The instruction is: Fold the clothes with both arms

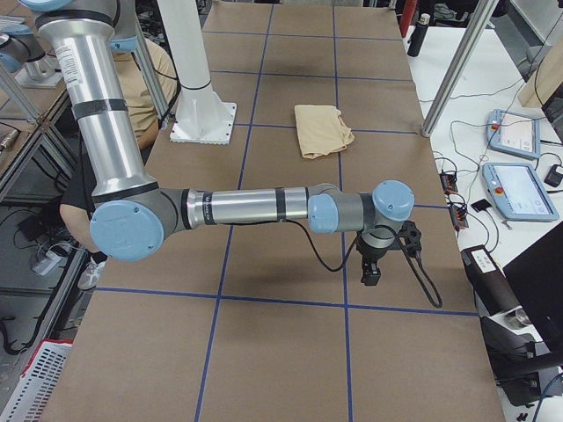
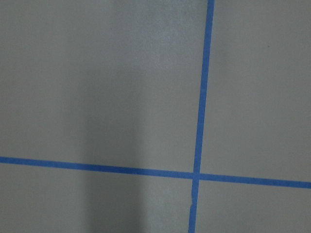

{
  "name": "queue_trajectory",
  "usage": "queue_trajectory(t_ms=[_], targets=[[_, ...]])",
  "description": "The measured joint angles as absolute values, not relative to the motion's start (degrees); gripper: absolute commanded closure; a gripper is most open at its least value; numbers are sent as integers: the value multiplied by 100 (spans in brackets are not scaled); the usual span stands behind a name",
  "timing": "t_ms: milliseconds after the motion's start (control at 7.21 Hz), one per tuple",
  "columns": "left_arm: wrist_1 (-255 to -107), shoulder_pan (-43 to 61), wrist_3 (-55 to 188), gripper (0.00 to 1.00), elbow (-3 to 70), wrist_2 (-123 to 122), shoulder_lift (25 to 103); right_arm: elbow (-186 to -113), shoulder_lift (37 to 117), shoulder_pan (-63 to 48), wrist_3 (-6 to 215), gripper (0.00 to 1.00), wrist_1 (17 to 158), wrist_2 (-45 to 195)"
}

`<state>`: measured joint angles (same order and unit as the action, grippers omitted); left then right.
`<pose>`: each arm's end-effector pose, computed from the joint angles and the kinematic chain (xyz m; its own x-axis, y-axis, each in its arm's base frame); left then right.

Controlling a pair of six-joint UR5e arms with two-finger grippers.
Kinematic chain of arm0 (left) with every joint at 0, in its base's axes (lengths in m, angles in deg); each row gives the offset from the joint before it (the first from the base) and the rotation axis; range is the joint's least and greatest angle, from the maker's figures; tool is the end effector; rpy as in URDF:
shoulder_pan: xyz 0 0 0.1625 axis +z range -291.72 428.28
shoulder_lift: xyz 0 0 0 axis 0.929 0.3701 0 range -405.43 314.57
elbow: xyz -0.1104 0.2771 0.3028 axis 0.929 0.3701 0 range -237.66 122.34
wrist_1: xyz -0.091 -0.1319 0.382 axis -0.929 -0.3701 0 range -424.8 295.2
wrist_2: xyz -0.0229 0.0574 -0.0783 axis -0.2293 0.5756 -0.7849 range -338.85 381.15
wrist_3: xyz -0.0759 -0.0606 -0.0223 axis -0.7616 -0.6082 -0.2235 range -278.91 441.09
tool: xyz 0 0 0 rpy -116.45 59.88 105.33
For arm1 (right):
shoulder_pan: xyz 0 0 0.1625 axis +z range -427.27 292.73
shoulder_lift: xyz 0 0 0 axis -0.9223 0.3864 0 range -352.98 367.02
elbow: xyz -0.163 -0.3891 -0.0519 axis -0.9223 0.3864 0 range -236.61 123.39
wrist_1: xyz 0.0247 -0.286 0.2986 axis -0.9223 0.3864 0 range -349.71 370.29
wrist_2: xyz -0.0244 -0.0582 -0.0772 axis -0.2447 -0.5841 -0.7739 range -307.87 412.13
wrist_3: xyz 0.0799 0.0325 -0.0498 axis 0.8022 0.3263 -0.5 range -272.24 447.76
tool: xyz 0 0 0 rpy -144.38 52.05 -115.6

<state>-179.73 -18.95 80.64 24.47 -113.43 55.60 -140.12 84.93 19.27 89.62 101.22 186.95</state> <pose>-0.0346 -0.5967 0.5737 0.6958 0.3576 -0.6228 -0.0373 0.8840 0.4659 0.0277 -0.5872 0.6021 0.7061 -0.0679 0.7049 0.0373 0.9976 0.0587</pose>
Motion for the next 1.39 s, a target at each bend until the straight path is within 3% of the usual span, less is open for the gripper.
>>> queue_trajectory(t_ms=[693,1109,1387], targets=[[-17711,-1942,8123,0,2565,-11540,5001,-15234,9583,1672,8936,0,10291,18555],[-17675,-1967,8087,0,3494,-11678,4140,-15470,9712,1576,8943,0,10339,18564],[-17674,-1978,8136,0,3715,-11580,3976,-15519,9746,1610,8940,0,10370,18604]])
